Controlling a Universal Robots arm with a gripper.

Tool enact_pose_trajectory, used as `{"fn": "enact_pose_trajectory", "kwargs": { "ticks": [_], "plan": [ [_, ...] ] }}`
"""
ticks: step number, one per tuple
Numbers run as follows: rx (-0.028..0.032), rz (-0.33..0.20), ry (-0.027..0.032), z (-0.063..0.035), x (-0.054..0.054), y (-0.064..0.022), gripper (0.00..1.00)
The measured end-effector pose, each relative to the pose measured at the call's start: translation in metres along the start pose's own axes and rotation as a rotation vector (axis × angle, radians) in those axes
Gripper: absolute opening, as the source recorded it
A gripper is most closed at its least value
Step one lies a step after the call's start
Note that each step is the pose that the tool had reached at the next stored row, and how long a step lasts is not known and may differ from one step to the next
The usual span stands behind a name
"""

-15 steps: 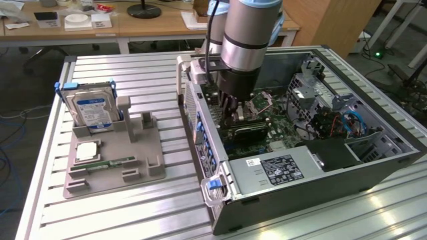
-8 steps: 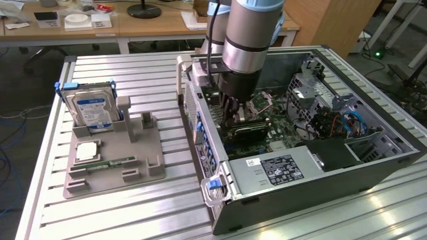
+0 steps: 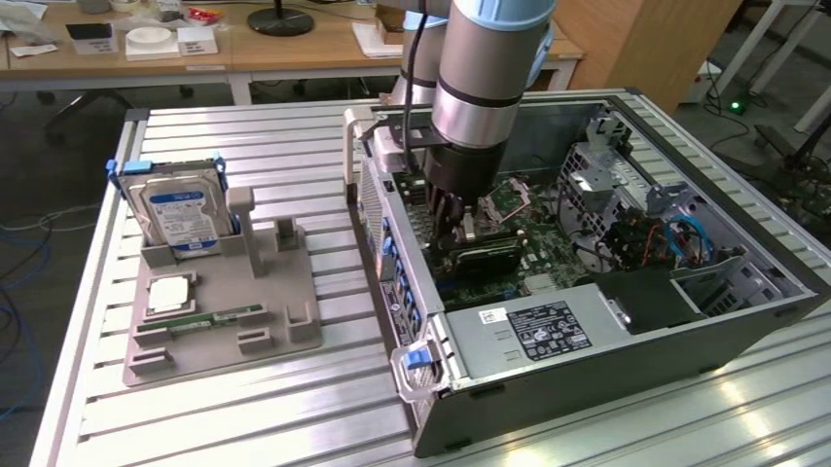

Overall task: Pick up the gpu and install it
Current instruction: 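Press down on the gpu until it lock into place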

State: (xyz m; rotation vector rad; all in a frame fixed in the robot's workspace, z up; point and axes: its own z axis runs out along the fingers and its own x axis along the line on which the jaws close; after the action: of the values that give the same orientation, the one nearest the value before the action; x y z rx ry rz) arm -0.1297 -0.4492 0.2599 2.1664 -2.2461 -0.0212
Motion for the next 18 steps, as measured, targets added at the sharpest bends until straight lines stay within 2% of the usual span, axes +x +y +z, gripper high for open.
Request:
{"fn": "enact_pose_trajectory", "kwargs": {
  "ticks": [5, 7, 13, 15, 18],
  "plan": [
    [0.001, 0.0, -0.0031, -0.0021, -0.001, 0.0, 0.1],
    [-0.0002, 0.0, -0.0009, -0.0048, -0.001, 0.0001, 0.1],
    [0.0, 0.0, -0.0011, -0.007, -0.001, 0.0001, 0.1],
    [-0.0001, 0.0, -0.0009, -0.0072, -0.001, -0.0021, 0.1],
    [-0.0004, 0.0, -0.0009, -0.0075, -0.001, -0.0107, 0.1]
  ]
}}
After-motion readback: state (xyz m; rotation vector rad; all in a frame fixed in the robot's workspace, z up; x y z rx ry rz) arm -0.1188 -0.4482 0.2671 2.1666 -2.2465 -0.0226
